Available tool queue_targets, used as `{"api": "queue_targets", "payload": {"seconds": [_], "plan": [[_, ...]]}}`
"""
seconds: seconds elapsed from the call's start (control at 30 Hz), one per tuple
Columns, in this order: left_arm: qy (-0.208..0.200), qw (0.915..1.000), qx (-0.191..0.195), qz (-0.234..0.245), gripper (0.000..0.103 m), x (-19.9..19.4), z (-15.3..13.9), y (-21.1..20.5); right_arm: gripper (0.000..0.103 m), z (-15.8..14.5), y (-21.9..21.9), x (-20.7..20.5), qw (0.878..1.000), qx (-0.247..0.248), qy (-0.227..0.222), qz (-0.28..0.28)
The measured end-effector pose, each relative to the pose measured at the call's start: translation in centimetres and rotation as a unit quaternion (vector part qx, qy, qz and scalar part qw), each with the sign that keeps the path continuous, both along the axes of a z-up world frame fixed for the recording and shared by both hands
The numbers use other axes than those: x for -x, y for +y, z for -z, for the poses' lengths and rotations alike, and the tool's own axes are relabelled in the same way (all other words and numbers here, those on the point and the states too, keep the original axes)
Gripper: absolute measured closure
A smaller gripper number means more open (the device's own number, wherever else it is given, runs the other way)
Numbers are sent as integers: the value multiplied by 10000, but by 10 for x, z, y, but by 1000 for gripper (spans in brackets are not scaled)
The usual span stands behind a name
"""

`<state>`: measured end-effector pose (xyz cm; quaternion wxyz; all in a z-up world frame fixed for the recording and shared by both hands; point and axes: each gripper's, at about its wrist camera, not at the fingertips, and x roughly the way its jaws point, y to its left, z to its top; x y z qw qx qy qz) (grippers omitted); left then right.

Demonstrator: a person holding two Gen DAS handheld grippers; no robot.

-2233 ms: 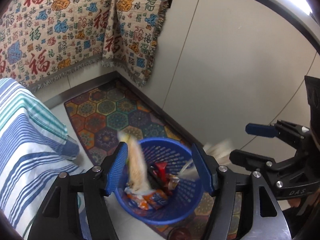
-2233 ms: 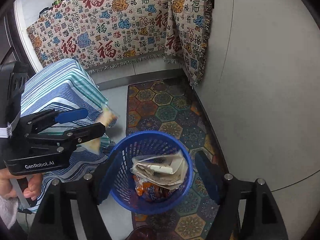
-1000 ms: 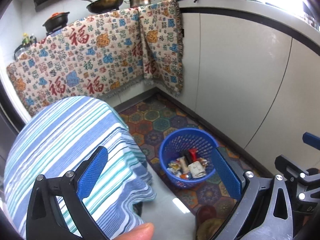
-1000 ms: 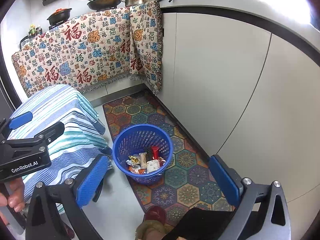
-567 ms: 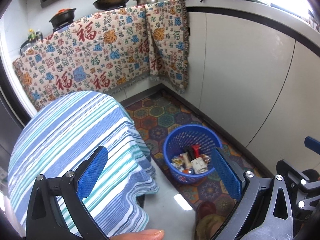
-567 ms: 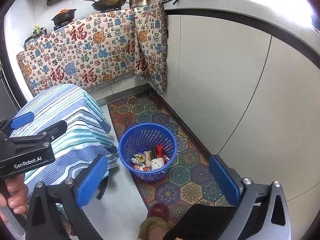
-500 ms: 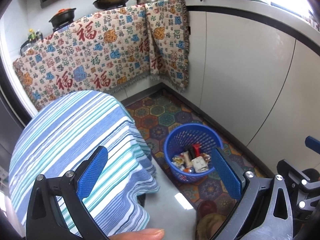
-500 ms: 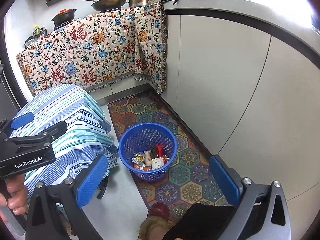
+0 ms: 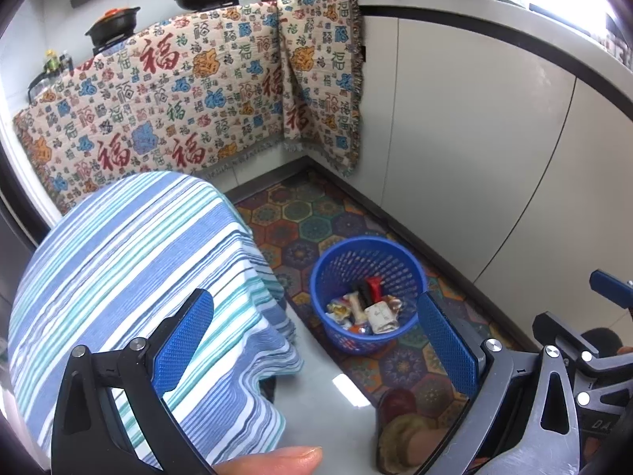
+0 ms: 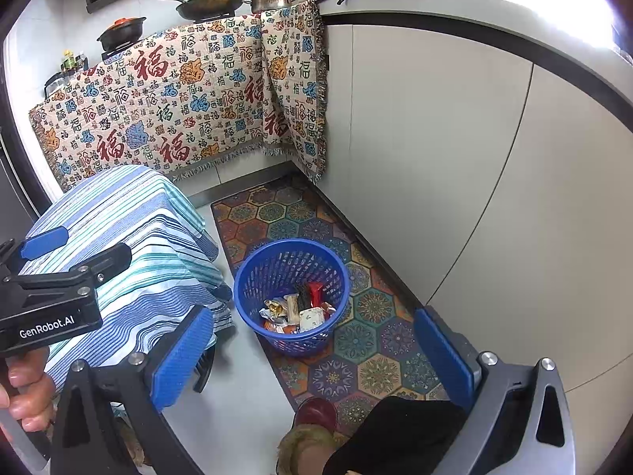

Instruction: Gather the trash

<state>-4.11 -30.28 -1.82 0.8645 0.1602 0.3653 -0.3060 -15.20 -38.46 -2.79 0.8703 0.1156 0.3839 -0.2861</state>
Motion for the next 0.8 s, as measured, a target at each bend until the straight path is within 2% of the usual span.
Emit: {"api": "queue_targets", "payload": {"seconds": [0.8], "plan": [[132, 9999, 0, 77, 0, -3, 3, 1, 0, 2, -2, -1, 10000, -5, 40, 25]]}}
